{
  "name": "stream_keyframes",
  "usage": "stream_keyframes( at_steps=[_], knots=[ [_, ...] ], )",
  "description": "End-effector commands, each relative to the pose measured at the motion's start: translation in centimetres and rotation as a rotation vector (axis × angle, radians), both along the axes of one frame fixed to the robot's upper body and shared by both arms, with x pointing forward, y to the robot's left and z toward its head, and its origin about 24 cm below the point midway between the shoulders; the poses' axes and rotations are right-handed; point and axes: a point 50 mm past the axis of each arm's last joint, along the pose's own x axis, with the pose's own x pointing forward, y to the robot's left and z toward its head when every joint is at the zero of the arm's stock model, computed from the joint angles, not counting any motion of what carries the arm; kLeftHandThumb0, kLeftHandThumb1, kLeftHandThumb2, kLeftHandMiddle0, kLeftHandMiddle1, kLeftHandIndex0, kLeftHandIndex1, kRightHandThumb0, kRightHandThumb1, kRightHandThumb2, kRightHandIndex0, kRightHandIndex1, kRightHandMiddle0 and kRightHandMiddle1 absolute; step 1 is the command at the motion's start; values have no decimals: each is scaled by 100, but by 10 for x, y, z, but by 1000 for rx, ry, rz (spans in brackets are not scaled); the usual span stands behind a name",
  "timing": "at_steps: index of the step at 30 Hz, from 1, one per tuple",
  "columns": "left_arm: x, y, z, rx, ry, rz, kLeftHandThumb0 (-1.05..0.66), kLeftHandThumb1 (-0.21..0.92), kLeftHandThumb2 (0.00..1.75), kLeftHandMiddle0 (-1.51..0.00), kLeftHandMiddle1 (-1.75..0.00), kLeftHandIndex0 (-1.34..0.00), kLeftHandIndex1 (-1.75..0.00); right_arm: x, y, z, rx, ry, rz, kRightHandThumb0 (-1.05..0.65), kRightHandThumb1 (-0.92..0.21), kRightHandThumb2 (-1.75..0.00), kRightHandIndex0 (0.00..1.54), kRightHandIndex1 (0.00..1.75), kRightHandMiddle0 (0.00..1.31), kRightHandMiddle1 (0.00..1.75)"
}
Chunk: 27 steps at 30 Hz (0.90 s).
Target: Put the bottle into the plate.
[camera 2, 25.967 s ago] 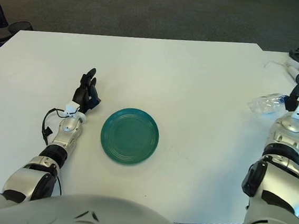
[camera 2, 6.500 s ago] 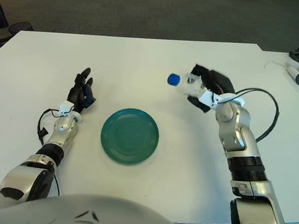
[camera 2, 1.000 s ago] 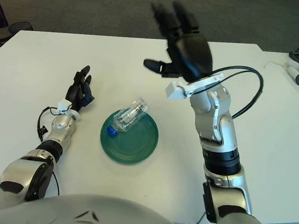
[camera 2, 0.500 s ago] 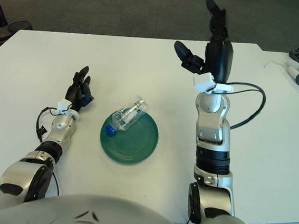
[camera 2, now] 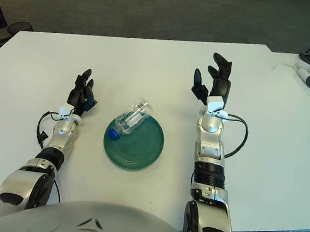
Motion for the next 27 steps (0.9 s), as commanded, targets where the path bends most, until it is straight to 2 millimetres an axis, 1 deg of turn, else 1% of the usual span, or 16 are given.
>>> stream_keyframes(
  at_steps=[1, 6, 8, 14, 19, 24, 26, 27],
  knots=[
    [-34, 4, -39, 0, 176, 28, -83, 92, 103, -27, -6, 0, -52, -8, 11, -18, 38, 52, 13, -61, -92, -71, 20, 70, 0, 81],
    [-33, 4, -40, 0, 187, 28, -83, 92, 103, -28, -6, 0, -53, -13, 20, -28, 18, 101, 36, -60, -92, -67, 19, 71, 0, 80],
    [-34, 4, -39, 3, 185, 24, -83, 92, 103, -28, -6, 0, -54, -15, 21, -31, -1, 127, 54, -60, -91, -64, 20, 72, 0, 84],
    [-35, 2, -38, 9, 168, 16, -83, 92, 104, -27, -6, 0, -54, -19, 18, -47, -62, 223, 103, -65, -92, -58, 18, 73, 0, 86],
    [-36, 1, -38, 10, 162, 14, -82, 92, 104, -27, -6, 0, -54, -22, 15, -57, -92, 258, 107, -71, -92, -57, 18, 74, 0, 88],
    [-37, 1, -38, 11, 161, 12, -81, 92, 104, -27, -6, 0, -54, -27, 15, -66, -81, 279, 111, -72, -92, -57, 19, 75, 0, 91],
    [-37, 0, -39, 11, 160, 11, -81, 92, 103, -27, -5, 0, -54, -30, 15, -71, -74, 287, 112, -71, -92, -56, 20, 75, 0, 92],
    [-38, 0, -39, 10, 159, 10, -81, 92, 103, -27, -5, 0, -54, -35, 17, -81, -65, 305, 113, -71, -92, -56, 20, 76, 0, 93]
  ],
)
